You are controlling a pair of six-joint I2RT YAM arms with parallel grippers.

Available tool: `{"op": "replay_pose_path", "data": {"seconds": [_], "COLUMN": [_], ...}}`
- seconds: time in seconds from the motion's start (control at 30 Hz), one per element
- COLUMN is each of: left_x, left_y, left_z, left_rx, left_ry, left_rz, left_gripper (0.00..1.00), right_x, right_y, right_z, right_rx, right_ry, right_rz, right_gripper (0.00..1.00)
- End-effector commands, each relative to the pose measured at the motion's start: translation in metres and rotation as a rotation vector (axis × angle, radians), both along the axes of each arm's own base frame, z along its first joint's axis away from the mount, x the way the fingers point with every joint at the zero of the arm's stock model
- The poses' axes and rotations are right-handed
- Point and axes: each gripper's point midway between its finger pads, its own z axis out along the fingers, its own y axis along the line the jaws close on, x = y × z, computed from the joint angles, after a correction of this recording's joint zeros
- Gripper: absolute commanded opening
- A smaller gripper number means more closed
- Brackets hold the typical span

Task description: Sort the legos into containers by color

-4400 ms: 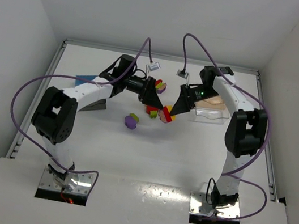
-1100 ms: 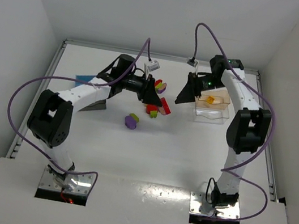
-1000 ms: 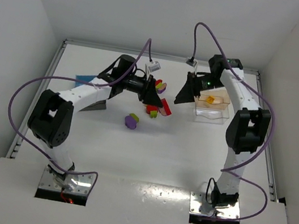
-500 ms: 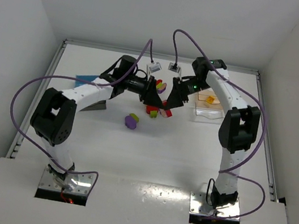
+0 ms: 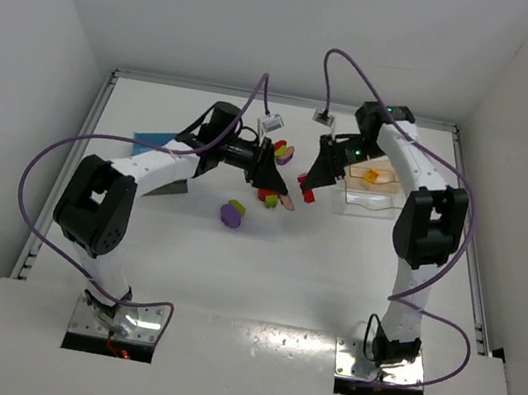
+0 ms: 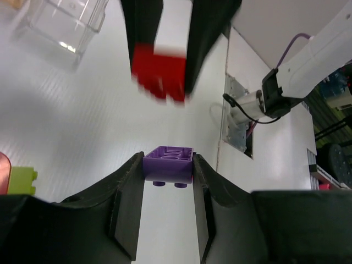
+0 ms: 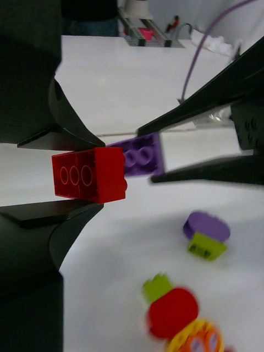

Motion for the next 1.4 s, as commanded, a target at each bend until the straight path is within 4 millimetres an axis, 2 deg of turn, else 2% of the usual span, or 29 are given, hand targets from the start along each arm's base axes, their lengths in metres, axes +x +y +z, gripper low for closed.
{"op": "replay_pose_path", "data": {"seconds": [0.0, 0.13, 0.17, 0.23, 0.27, 0.3, 0.43, 0.47, 0.5, 0.57, 0.6, 0.67, 0.83, 1.1, 1.17, 1.27, 1.37], "left_x": [-0.009, -0.010, -0.007, -0.004, 0.001, 0.002, 0.011, 0.015, 0.016, 0.018, 0.018, 0.018, 0.018, 0.031, 0.031, 0.035, 0.039], "left_y": [0.008, 0.011, 0.012, 0.013, 0.014, 0.015, 0.019, 0.021, 0.022, 0.023, 0.023, 0.023, 0.024, 0.031, 0.031, 0.035, 0.038], "left_z": [0.000, -0.007, -0.009, -0.007, -0.006, -0.008, -0.008, -0.010, -0.006, -0.007, -0.007, -0.007, -0.009, -0.009, -0.009, -0.015, -0.012], "left_rx": [0.001, 0.029, 0.039, 0.047, 0.057, 0.070, 0.102, 0.115, 0.115, 0.123, 0.123, 0.123, 0.132, 0.149, 0.149, 0.164, 0.160], "left_ry": [-0.038, -0.053, -0.057, -0.079, -0.093, -0.088, -0.127, -0.132, -0.143, -0.156, -0.156, -0.156, -0.150, -0.161, -0.161, -0.146, -0.153], "left_rz": [-0.015, -0.007, 0.010, 0.028, 0.054, 0.068, 0.120, 0.144, 0.154, 0.161, 0.161, 0.161, 0.168, 0.207, 0.207, 0.224, 0.234], "left_gripper": [0.03, 0.03, 0.03, 0.03, 0.03, 0.03, 0.03, 0.03, 0.03, 0.03, 0.03, 0.03, 0.03, 0.03, 0.03, 0.03, 0.03], "right_x": [0.016, 0.032, 0.037, 0.035, 0.037, 0.044, 0.058, 0.058, 0.068, 0.071, 0.080, 0.080, 0.097, 0.108, 0.108, 0.104, 0.103], "right_y": [-0.047, -0.084, -0.100, -0.116, -0.128, -0.139, -0.174, -0.185, -0.188, -0.199, -0.200, -0.204, -0.211, -0.230, -0.231, -0.234, -0.234], "right_z": [0.013, 0.010, -0.001, -0.019, -0.015, -0.038, -0.054, -0.067, -0.064, -0.070, -0.067, -0.066, -0.060, -0.078, -0.081, -0.089, -0.092], "right_rx": [-0.027, -0.085, -0.151, -0.224, -0.257, -0.337, -0.506, -0.569, -0.575, -0.610, -0.605, -0.602, -0.617, -0.712, -0.717, -0.741, -0.741], "right_ry": [0.011, -0.017, -0.032, -0.040, -0.089, -0.117, -0.267, -0.261, -0.292, -0.302, -0.325, -0.325, -0.377, -0.380, -0.378, -0.375, -0.375], "right_rz": [-0.128, -0.213, -0.235, -0.266, -0.309, -0.374, -0.526, -0.556, -0.601, -0.656, -0.685, -0.705, -0.769, -0.827, -0.817, -0.811, -0.811], "right_gripper": [0.03, 0.02, 0.02, 0.02, 0.02, 0.02, 0.02, 0.02, 0.02, 0.02, 0.02, 0.02, 0.03, 0.08, 0.13, 0.30, 0.39]}}
